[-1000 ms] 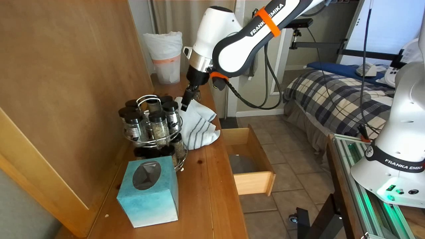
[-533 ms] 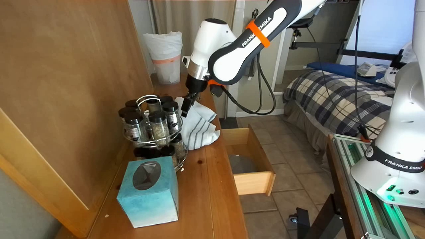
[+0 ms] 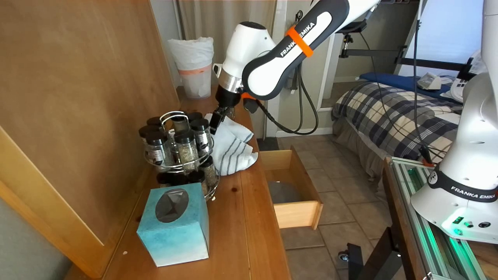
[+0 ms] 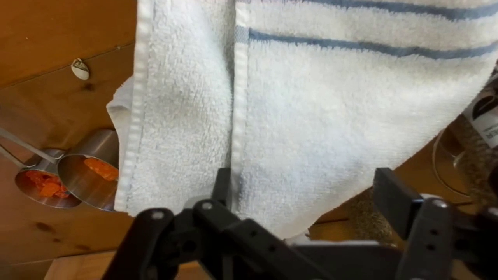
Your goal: Put the towel inside the open drawer
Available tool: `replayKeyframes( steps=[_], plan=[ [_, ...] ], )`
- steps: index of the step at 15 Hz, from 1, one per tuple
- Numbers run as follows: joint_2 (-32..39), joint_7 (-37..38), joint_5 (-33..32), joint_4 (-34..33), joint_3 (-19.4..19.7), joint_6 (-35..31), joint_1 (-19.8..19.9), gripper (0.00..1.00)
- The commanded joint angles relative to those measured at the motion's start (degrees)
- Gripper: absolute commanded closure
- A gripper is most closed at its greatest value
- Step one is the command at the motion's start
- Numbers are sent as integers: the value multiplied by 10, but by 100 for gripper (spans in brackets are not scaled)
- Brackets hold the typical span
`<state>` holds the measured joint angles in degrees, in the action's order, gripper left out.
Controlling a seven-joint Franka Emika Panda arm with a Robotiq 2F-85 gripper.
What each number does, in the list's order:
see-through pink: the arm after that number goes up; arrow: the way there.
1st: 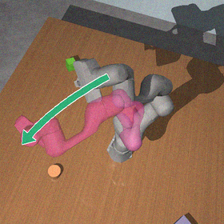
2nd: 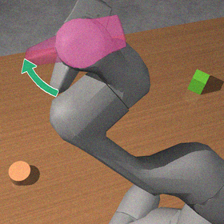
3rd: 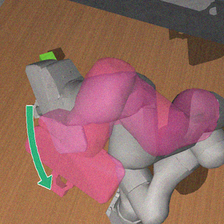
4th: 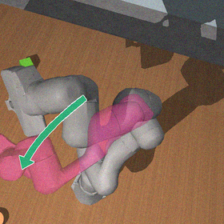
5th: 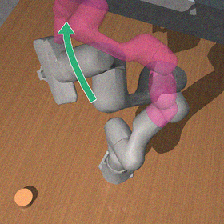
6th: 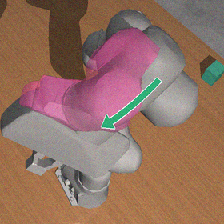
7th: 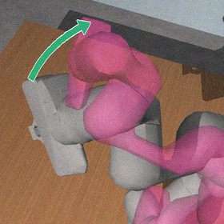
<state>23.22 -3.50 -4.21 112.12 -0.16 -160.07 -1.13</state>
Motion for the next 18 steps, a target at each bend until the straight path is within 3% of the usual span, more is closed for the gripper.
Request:
replayKeyframes(
  steps=[1,4,5,6,7,11,13,18],
  plan=[
    [26,14,0,-20,3,-28,-5,37],
    [35,15,4,-22,0,-44,-3,42],
    [36,14,6,-22,-2,-47,-2,49],
    [36,12,6,-22,-3,-44,-1,67],
    [35,10,8,-22,-6,-40,1,68],
    [16,-10,27,-21,-29,11,18,98],
    [2,-41,60,-22,-60,52,44,100],
    [-66,-49,65,3,-37,144,50,98]
  ],
)
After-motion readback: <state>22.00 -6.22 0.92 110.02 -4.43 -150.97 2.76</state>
